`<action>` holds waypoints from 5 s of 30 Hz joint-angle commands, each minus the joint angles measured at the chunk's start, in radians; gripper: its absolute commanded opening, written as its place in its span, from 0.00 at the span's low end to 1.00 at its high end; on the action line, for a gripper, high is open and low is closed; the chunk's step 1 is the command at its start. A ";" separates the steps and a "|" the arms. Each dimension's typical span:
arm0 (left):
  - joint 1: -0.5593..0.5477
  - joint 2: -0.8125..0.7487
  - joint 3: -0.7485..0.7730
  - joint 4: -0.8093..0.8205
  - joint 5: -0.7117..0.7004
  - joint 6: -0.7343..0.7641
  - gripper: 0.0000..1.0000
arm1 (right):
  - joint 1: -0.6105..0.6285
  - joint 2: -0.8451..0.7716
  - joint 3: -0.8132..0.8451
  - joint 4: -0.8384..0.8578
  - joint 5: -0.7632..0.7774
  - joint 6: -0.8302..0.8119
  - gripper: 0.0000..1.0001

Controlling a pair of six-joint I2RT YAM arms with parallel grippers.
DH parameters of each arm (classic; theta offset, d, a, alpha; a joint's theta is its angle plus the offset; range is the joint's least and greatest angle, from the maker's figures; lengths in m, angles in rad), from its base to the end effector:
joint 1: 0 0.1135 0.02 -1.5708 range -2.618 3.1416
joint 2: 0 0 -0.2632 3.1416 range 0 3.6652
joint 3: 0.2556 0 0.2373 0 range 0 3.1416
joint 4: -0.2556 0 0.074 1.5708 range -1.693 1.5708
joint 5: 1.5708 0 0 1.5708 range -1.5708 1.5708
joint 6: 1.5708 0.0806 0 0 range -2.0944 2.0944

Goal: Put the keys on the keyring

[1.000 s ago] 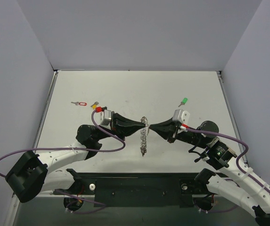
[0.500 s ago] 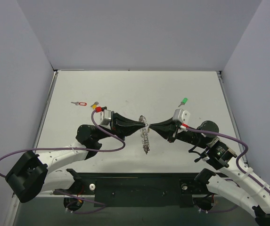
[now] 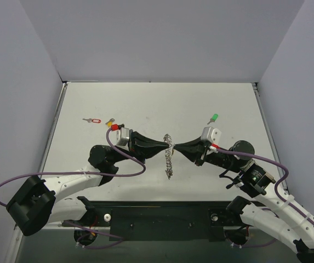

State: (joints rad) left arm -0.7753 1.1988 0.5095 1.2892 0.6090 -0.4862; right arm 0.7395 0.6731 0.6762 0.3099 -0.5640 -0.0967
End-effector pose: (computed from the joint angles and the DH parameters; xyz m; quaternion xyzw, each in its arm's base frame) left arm 0.1501 -0.2116 0.3381 0.3265 0.4023 -0.6106 0.5989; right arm 0.1031 0.1523 0.3820 -0.4351 0.4250 0.4007 0.6853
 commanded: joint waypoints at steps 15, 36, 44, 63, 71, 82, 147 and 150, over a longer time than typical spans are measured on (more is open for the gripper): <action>-0.001 -0.013 0.047 0.351 0.028 -0.017 0.00 | 0.006 0.005 0.003 0.113 0.000 0.066 0.00; -0.001 -0.033 0.032 0.351 0.020 -0.006 0.00 | 0.014 0.033 0.013 0.106 -0.020 0.095 0.00; 0.008 -0.025 0.038 0.351 0.058 -0.023 0.00 | 0.014 0.034 0.019 0.104 -0.043 0.081 0.00; 0.044 -0.007 0.035 0.351 0.132 -0.071 0.00 | 0.017 0.063 0.043 0.063 -0.062 0.081 0.00; 0.059 -0.015 0.021 0.346 0.149 -0.078 0.00 | 0.020 0.079 0.051 0.063 -0.062 0.084 0.00; 0.073 -0.019 0.017 0.331 0.179 -0.083 0.00 | 0.018 0.092 0.065 0.063 -0.062 0.086 0.00; 0.088 -0.056 0.037 0.105 0.317 -0.017 0.00 | 0.024 0.125 0.102 0.018 -0.079 0.064 0.00; 0.087 -0.057 0.040 0.082 0.327 -0.009 0.00 | 0.024 0.128 0.111 0.002 -0.080 0.055 0.00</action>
State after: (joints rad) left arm -0.6788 1.1770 0.5091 1.2865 0.8799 -0.5102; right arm 0.7612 0.7872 0.7334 0.2737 -0.6548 -0.0238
